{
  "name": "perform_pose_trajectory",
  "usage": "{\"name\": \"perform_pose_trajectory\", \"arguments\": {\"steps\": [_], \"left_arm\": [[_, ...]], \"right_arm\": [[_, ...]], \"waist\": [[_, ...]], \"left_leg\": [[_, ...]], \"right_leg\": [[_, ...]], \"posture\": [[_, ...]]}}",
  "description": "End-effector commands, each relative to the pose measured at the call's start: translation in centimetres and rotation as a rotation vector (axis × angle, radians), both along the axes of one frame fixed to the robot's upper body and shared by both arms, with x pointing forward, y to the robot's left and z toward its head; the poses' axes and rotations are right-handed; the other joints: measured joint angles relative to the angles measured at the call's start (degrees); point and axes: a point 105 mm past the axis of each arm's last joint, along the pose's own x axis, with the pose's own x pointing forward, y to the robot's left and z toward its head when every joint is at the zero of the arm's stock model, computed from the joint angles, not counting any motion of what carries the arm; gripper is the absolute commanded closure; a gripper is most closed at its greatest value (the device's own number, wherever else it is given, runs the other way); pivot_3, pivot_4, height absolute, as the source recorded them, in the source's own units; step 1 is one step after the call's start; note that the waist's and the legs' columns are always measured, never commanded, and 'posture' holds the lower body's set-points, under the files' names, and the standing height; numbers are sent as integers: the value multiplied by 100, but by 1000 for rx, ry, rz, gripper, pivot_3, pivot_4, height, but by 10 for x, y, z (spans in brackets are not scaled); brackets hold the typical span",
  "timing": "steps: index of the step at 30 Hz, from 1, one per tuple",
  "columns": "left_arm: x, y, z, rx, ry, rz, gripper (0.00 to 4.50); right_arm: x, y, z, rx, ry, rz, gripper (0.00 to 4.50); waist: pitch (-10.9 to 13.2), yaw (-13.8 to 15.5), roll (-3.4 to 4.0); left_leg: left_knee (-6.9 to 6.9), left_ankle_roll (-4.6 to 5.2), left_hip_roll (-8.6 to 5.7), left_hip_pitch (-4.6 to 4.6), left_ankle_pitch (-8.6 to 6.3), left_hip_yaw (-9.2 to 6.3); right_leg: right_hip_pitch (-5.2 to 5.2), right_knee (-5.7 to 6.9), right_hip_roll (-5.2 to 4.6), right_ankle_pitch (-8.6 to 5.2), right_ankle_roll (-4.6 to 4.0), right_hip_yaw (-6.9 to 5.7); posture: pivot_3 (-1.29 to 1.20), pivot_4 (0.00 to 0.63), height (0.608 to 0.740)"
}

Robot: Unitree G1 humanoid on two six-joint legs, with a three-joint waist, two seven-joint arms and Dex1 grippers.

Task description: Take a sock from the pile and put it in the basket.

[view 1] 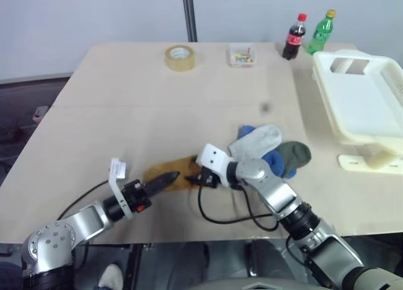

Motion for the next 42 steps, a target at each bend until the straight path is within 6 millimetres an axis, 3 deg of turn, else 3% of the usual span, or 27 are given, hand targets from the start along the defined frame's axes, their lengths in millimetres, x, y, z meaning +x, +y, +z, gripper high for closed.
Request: {"name": "perform_pose_trajectory", "arguments": {"steps": [1,11,22,33,37,42], "left_arm": [[1,-2,4,-102,2,7,33],[-10,1,44,-402,-153,61,33],[-11,-6,39,-408,-145,70,33],[-19,4,44,-385,-164,70,33],[-18,4,45,-371,-168,60,33],[-15,3,49,-373,-181,53,33]], "right_arm": [[-3,4,3,10,-10,11,1704],[-3,6,3,15,-13,1,1704],[1,4,6,8,-37,2,1704],[4,-8,46,96,-57,-9,1704],[5,0,63,131,-72,11,1704],[-2,13,58,126,-36,53,1704]], "waist": [[0,-1,0],[3,-11,-4],[3,-8,-4],[16,-7,-4],[24,-10,-3],[27,-7,-4]], "left_leg": [[0,0,0,0,0,0],[0,0,3,-3,0,0],[-2,0,-1,-4,0,-1],[-6,0,2,-12,0,-2],[-9,0,4,-13,0,-1],[-15,0,3,-23,0,0]], "right_leg": [[0,-1,-1,0,0,0],[-1,-3,-31,0,-1,0],[-1,-4,-22,-5,-9,-5],[-7,-8,-6,-6,-10,-4],[-19,-6,-3,-6,-11,-2],[-26,-11,-3,-8,-13,-2]], "posture": [[0,150,740],[0,150,740],[0,150,740],[0,150,740],[0,150,740],[0,150,740]]}}
